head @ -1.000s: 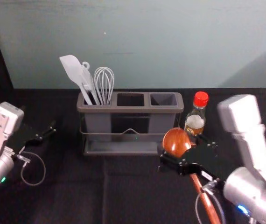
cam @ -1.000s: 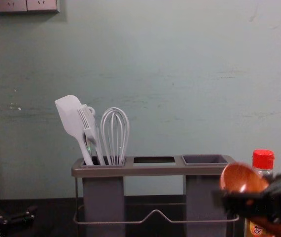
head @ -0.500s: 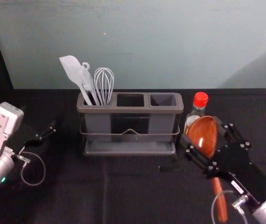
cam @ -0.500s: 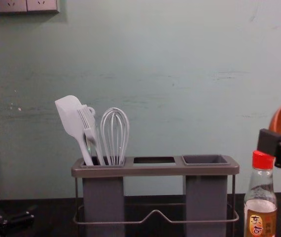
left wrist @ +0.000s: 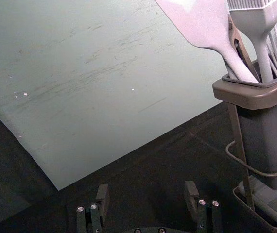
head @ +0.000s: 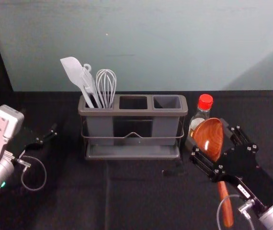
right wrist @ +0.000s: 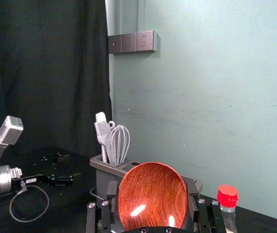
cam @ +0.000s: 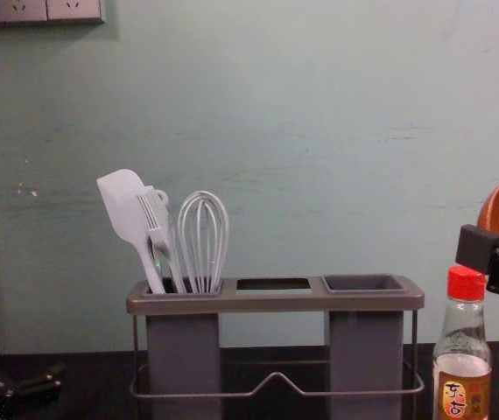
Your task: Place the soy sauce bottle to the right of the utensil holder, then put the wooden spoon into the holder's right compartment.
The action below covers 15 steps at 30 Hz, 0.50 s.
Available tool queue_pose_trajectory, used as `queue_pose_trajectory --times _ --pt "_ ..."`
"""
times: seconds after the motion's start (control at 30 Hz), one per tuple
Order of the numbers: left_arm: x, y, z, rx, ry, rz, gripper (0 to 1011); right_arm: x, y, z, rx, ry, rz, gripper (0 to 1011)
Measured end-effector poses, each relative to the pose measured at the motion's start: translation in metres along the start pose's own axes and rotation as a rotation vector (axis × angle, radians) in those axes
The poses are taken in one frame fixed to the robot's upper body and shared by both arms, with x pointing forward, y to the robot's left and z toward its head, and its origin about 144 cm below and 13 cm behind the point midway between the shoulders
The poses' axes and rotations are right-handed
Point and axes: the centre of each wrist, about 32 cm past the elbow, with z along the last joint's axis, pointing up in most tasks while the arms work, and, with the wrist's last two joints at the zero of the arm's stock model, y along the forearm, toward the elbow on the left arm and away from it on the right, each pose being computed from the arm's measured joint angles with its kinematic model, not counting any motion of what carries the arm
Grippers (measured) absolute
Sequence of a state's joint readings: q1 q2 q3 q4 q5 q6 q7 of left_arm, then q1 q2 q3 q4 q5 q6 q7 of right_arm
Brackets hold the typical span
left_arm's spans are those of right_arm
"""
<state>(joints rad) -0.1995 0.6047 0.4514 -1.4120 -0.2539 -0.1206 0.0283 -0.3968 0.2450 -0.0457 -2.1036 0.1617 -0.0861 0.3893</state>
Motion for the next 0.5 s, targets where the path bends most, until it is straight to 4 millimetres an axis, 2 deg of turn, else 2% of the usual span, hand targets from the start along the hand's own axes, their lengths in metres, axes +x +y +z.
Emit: queue_pose_trajectory --times 0.5 --pt "0.0000 0.0000 0.0000 0.000 0.000 0.000 1011 0.0002 0.0004 0.0002 -0.001 0.003 0.000 838"
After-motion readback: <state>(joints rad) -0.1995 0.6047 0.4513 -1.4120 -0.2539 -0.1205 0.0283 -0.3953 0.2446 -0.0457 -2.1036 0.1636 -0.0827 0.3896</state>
